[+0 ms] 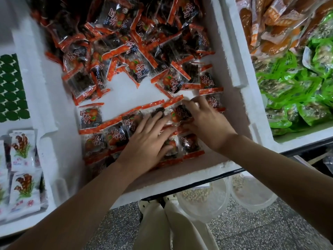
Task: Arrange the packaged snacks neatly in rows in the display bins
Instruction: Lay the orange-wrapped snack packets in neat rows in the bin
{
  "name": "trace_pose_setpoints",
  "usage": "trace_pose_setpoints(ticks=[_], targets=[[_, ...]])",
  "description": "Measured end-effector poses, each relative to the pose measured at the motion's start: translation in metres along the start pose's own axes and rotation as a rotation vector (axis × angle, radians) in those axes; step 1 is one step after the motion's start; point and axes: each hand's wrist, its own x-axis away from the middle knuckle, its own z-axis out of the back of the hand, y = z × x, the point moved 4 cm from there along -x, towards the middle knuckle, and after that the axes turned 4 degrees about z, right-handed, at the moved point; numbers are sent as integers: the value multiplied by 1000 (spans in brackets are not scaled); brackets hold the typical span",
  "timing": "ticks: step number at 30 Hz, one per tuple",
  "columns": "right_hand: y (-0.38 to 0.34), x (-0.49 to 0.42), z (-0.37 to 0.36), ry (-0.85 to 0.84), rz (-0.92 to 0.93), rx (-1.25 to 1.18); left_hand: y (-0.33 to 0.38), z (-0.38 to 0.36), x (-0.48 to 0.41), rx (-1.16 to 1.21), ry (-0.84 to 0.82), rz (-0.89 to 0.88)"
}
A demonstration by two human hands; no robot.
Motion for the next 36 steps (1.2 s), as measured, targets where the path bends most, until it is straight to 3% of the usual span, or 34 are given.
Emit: trace_pose_setpoints(ticks=[5,10,15,26,33,36], targets=[[-5,1,-6,-55,-30,-64,-7,0,-3,-58,-58,55],[14,0,24,176,10,319,5,8,-16,7,41,66],[23,-3,37,90,-20,431,16,-6,-29,-35,-24,5],[20,19,64,-131,10,355,42,-5,-47,25,64,9],[27,3,72,218,122,187,37,-1,-54,-54,117,70],[23,-17,56,112,122,213,29,-3,-48,-83,89,92]])
